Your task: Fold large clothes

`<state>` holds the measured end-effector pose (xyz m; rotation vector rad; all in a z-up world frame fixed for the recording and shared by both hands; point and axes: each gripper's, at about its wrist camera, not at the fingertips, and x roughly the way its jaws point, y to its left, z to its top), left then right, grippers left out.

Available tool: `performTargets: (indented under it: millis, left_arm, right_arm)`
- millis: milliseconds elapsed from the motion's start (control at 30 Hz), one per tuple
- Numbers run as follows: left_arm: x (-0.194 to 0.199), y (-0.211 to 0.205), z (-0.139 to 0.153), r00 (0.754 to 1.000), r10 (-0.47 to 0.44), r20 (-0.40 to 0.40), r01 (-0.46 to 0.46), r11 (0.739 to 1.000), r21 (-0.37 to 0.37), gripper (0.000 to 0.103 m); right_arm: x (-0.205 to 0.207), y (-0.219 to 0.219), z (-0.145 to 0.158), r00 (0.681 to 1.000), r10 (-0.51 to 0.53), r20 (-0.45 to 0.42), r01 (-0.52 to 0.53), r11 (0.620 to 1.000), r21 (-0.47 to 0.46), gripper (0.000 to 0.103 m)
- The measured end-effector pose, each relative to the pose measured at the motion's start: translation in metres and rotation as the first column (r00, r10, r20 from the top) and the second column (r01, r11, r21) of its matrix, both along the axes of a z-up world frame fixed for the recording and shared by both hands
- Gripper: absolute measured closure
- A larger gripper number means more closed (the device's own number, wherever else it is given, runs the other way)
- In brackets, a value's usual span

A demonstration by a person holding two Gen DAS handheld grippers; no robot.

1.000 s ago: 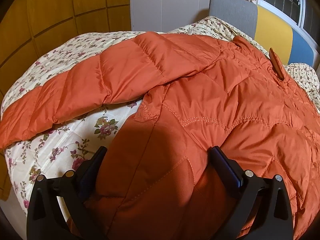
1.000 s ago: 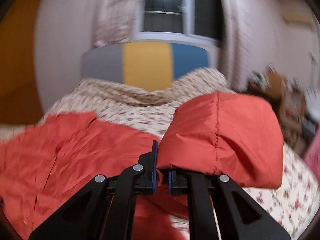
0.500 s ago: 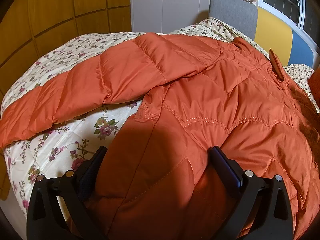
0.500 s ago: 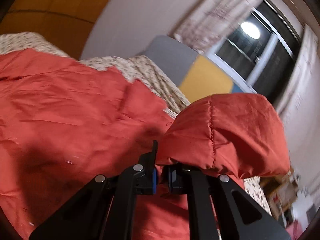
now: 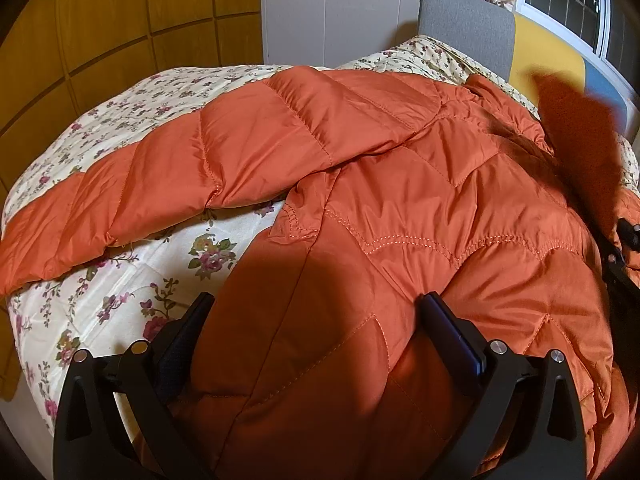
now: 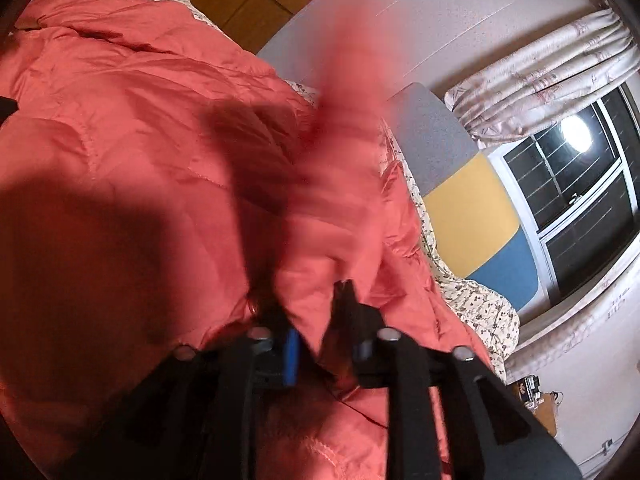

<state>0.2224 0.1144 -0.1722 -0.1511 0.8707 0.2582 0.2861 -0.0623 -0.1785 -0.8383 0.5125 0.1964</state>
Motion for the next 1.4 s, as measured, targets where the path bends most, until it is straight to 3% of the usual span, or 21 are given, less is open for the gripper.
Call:
performTargets:
  millis: [67,100,200,300,400,433,467,500,567,633,667,767,800,833,900,967,1000,1133,1267,1400]
  left_arm:
    - [0.0,-0.001,0.0,1.0,0.0,0.0,0.0,1.0,0.0,0.003]
    - [-0.001,-0.001,0.0,1.0,0.0,0.0,0.0,1.0,0.001,0.003]
    - [0.001,-0.001,0.0,1.0,0.001,-0.005,-0.001,1.0,0.007,0.003]
    - [0.001,-0.003,0.004,1.0,0.009,-0.024,-0.008,1.0,0.028,0.003]
    - [-0.002,-0.012,0.025,1.0,-0.001,0.001,0.001,0.999,0.043,0.003]
    - [-0.004,-0.015,0.032,1.0,0.009,0.025,-0.01,0.999,0.034,0.003]
    - [-0.003,-0.018,0.045,0.998,0.03,0.062,-0.031,0.999,0.015,0.003]
    - [0.0,-0.022,0.056,0.995,0.047,0.093,-0.046,0.999,-0.012,0.003]
    - [0.014,-0.034,0.074,0.988,0.048,0.149,-0.037,0.996,-0.078,0.003]
    - [0.038,-0.06,0.082,0.987,-0.008,0.163,0.018,0.998,-0.058,0.003]
    - [0.052,-0.074,0.082,0.986,-0.043,0.164,0.05,0.998,-0.034,0.003]
    - [0.091,-0.108,0.072,0.983,-0.128,0.131,0.127,0.992,0.016,0.003]
    - [0.104,-0.116,0.064,0.982,-0.15,0.11,0.147,0.988,0.037,0.003]
    - [0.113,-0.124,0.055,0.982,-0.168,0.082,0.164,0.985,0.063,0.003]
    - [0.13,-0.128,0.025,0.979,-0.202,0.022,0.199,0.975,0.097,0.004]
    - [0.135,-0.128,0.009,0.973,-0.231,-0.008,0.231,0.971,0.059,0.003]
    - [0.137,-0.129,0.01,0.973,-0.229,-0.008,0.229,0.971,0.064,0.003]
    - [0.141,-0.128,0.009,0.974,-0.227,-0.008,0.227,0.972,0.067,0.003]
    - [0.134,-0.131,0.009,0.975,-0.224,-0.001,0.223,0.972,0.076,0.003]
    - [0.128,-0.134,0.009,0.975,-0.223,0.005,0.223,0.972,0.069,0.003]
  right_arm:
    - [-0.007,-0.015,0.012,0.999,-0.001,-0.032,0.003,0.998,0.068,0.052]
    - [-0.007,-0.029,0.025,0.998,0.007,-0.063,0.002,0.988,0.156,0.047]
    - [-0.016,-0.07,0.056,0.994,0.005,-0.109,0.033,0.939,0.342,0.047]
    - [-0.012,-0.126,0.081,0.988,-0.009,-0.157,0.097,0.823,0.559,0.047]
    - [0.0,-0.179,0.093,0.977,-0.094,-0.192,0.2,0.714,0.671,0.047]
    - [0.012,-0.205,0.092,0.963,-0.163,-0.215,0.269,0.659,0.703,0.048]
    - [0.019,-0.219,0.09,0.947,-0.215,-0.238,0.321,0.62,0.716,0.054]
    - [0.03,-0.237,0.086,0.923,-0.267,-0.276,0.382,0.565,0.732,0.065]
    - [0.05,-0.264,0.078,0.881,-0.315,-0.352,0.466,0.459,0.756,0.076]
    - [0.065,-0.281,0.073,0.858,-0.324,-0.399,0.506,0.393,0.768,0.079]
    - [0.074,-0.282,0.071,0.855,-0.322,-0.407,0.512,0.393,0.764,0.079]
    - [0.092,-0.271,0.065,0.855,-0.336,-0.394,0.515,0.477,0.712,0.081]
    - [0.1,-0.27,0.06,0.843,-0.359,-0.399,0.536,0.512,0.672,0.083]
    - [0.094,-0.271,0.048,0.829,-0.381,-0.41,0.558,0.523,0.644,0.083]
    - [0.083,-0.283,0.019,0.789,-0.421,-0.448,0.614,0.5,0.611,0.084]
    - [0.083,-0.303,0.0,0.765,-0.389,-0.513,0.643,0.41,0.647,0.084]
    - [0.082,-0.307,-0.004,0.766,-0.379,-0.519,0.641,0.394,0.659,0.084]
    - [0.079,-0.309,0.003,0.773,-0.369,-0.516,0.633,0.394,0.666,0.081]
    - [0.061,-0.312,0.04,0.82,-0.352,-0.451,0.561,0.337,0.756,0.079]
    - [0.096,-0.308,0.051,0.815,-0.369,-0.446,0.567,0.353,0.744,0.079]
